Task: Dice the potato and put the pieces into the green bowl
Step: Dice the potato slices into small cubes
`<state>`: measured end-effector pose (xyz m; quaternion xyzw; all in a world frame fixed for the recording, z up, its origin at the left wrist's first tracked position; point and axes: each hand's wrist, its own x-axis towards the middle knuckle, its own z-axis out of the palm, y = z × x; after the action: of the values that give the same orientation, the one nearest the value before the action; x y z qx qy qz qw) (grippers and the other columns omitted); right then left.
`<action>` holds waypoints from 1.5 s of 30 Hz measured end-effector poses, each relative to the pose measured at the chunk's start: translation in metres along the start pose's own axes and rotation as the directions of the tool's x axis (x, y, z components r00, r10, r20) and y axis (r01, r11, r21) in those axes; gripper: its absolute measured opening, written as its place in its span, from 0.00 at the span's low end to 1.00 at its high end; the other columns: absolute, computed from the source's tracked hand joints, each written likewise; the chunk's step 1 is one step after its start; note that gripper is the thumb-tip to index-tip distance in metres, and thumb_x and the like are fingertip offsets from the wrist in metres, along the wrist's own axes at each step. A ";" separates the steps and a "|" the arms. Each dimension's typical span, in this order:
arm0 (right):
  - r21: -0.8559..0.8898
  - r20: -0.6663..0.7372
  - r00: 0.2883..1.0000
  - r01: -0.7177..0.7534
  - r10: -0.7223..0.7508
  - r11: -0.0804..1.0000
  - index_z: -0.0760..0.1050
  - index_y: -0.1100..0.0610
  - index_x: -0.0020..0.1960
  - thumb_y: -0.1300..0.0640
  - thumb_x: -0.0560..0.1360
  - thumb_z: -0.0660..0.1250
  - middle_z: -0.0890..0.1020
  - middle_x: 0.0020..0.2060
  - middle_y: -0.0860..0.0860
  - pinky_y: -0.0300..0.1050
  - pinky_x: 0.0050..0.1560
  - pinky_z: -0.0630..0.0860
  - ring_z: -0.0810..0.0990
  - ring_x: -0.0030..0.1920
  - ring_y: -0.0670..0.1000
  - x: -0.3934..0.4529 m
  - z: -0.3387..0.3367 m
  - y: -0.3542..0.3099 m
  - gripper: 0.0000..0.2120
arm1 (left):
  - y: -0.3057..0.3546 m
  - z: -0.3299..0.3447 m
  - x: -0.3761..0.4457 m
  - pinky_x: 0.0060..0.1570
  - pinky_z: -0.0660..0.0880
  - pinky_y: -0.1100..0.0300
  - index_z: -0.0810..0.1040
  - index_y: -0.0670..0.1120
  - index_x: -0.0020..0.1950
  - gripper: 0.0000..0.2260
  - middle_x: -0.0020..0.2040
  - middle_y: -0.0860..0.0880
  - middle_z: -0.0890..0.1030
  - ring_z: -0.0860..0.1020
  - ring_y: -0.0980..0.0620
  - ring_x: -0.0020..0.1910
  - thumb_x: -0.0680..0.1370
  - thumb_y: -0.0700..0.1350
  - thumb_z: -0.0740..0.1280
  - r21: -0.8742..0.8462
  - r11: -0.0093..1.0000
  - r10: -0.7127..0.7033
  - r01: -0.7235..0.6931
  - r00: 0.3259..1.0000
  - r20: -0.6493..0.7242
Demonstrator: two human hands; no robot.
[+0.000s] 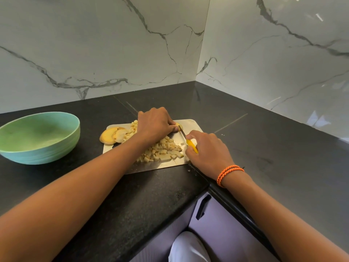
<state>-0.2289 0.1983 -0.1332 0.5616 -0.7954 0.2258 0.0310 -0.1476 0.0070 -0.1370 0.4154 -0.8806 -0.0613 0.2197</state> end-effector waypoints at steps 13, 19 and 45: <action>0.162 -0.144 0.989 -0.021 0.045 0.987 0.76 0.48 0.65 0.51 0.78 0.65 0.72 0.28 0.46 0.43 0.36 0.66 0.68 0.30 0.47 0.013 0.007 0.009 0.16 | -0.002 -0.007 -0.001 0.62 0.76 0.45 0.89 0.56 0.52 0.10 0.44 0.62 0.83 0.76 0.58 0.42 0.75 0.60 0.77 -0.079 0.996 -0.043 0.043 0.999 0.004; 0.150 -0.106 0.993 -0.037 0.054 0.988 0.77 0.48 0.66 0.49 0.78 0.65 0.78 0.38 0.51 0.45 0.40 0.70 0.74 0.40 0.53 0.035 0.022 0.003 0.17 | -0.003 -0.001 0.000 0.61 0.77 0.44 0.89 0.57 0.51 0.11 0.43 0.59 0.86 0.79 0.56 0.44 0.75 0.61 0.77 -0.052 0.998 -0.041 0.040 0.999 -0.015; 0.080 -0.029 0.999 -0.014 0.017 0.997 0.75 0.47 0.65 0.49 0.79 0.66 0.75 0.32 0.48 0.44 0.37 0.70 0.73 0.32 0.47 -0.007 -0.005 0.014 0.14 | -0.002 -0.002 -0.003 0.60 0.79 0.44 0.89 0.55 0.52 0.13 0.45 0.57 0.87 0.78 0.56 0.42 0.76 0.62 0.76 -0.004 1.000 -0.011 0.011 0.999 -0.049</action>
<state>-0.2403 0.2099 -0.1355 0.5527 -0.7896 0.2659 0.0188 -0.1438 0.0080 -0.1366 0.4210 -0.8726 -0.0542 0.2416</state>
